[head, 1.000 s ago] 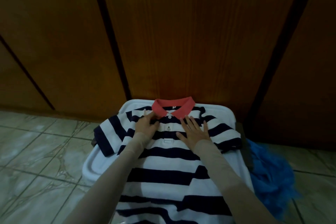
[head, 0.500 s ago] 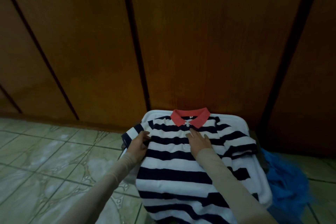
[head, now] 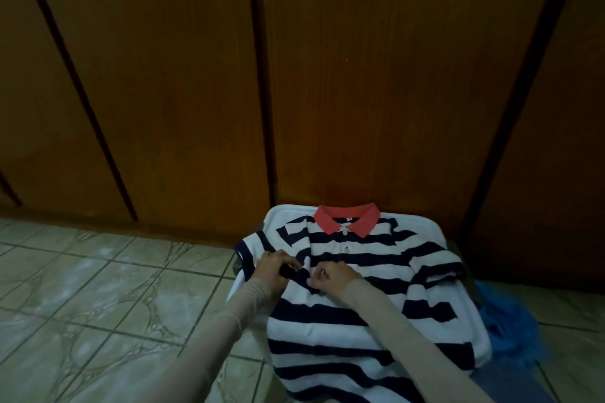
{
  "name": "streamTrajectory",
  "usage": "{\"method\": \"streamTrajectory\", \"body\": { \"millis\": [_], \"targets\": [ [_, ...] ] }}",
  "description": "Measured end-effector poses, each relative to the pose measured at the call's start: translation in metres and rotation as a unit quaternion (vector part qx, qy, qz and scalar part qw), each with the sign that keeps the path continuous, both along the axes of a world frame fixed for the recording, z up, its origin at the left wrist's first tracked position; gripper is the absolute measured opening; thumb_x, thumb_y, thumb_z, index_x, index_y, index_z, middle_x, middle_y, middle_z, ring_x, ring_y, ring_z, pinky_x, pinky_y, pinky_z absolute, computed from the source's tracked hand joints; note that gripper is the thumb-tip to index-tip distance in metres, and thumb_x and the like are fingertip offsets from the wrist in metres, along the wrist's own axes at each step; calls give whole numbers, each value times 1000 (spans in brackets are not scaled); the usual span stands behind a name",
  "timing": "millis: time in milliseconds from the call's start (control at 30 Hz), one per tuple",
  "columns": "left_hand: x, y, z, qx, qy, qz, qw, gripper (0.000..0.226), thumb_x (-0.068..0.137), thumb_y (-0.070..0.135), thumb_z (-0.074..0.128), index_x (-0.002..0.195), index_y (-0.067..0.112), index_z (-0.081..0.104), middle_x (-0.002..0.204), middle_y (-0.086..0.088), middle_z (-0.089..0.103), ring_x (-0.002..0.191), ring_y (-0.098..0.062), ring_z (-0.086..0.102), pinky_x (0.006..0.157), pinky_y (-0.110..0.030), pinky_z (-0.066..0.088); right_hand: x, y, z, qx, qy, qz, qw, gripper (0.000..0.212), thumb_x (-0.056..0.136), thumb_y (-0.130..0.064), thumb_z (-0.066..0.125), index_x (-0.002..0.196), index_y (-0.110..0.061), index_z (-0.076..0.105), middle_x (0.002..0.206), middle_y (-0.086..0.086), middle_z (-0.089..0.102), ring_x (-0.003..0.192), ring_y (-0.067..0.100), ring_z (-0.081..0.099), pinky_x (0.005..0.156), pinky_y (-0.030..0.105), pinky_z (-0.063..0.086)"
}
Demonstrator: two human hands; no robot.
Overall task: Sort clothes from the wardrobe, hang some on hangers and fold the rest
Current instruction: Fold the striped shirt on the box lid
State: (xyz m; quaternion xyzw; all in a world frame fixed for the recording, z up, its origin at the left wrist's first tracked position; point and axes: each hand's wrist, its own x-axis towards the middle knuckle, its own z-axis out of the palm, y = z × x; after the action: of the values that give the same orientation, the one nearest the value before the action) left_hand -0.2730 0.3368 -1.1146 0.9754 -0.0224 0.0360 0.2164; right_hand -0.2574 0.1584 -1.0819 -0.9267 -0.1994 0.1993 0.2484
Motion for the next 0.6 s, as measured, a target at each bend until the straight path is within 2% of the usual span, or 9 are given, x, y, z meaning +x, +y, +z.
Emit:
{"method": "streamTrajectory", "body": {
  "millis": [100, 233, 300, 367, 433, 500, 600],
  "targets": [
    [-1, 5, 6, -2, 2, -36, 999, 20, 83, 17, 66, 103, 18, 72, 111, -4, 67, 105, -22, 57, 100, -29, 40, -1, 0, -6, -17, -11, 19, 1000, 12, 86, -29, 59, 92, -26, 48, 72, -10, 46, 86, 17, 50, 81, 29, 42],
    [2, 16, 11, 30, 22, -48, 998, 22, 88, 7, 58, 106, 13, 69, 109, -5, 65, 105, -20, 58, 97, -19, 38, -1, -4, -11, 17, -4, 21, 1000, 18, 84, -12, 58, 93, -25, 49, 65, -9, 45, 69, 13, 48, 76, 28, 44],
    [4, 29, 20, 59, 24, -39, 997, 18, 84, 0, 59, 92, 12, 69, 102, -6, 64, 108, -28, 58, 100, -28, 42, 0, -6, -13, 29, 6, 21, 999, 17, 85, -10, 57, 93, -24, 50, 64, -8, 45, 61, 8, 44, 72, 26, 41],
    [8, 47, 32, 73, -3, -11, 997, 16, 81, -3, 62, 83, 12, 67, 103, -8, 64, 111, -31, 56, 102, -39, 43, 3, -8, -15, 32, 7, 17, 999, 16, 86, -12, 57, 93, -25, 51, 66, -9, 46, 61, 6, 44, 71, 26, 41],
    [7, 53, 52, 46, 8, -16, 999, 18, 85, 2, 59, 92, 15, 70, 111, -3, 64, 109, -20, 56, 101, -32, 43, 5, -9, -15, 34, 5, 9, 999, 12, 88, -16, 56, 94, -26, 51, 70, -10, 46, 70, 10, 48, 74, 26, 43],
    [5, 53, 65, 19, 10, -17, 1000, 20, 88, 4, 57, 96, 18, 70, 111, 0, 64, 106, -15, 57, 99, -28, 44, 5, -7, -11, 20, 3, 7, 1000, 7, 90, -23, 55, 94, -25, 50, 74, -9, 46, 80, 13, 48, 77, 26, 42],
    [0, 47, 72, -8, 16, -35, 999, 19, 87, 4, 57, 90, 22, 64, 108, -1, 64, 106, -18, 58, 98, -34, 47, 1, 2, 0, -33, -13, 6, 999, 16, 90, -39, 53, 92, -23, 50, 84, -5, 50, 86, 16, 50, 77, 28, 40]
  ]
}}
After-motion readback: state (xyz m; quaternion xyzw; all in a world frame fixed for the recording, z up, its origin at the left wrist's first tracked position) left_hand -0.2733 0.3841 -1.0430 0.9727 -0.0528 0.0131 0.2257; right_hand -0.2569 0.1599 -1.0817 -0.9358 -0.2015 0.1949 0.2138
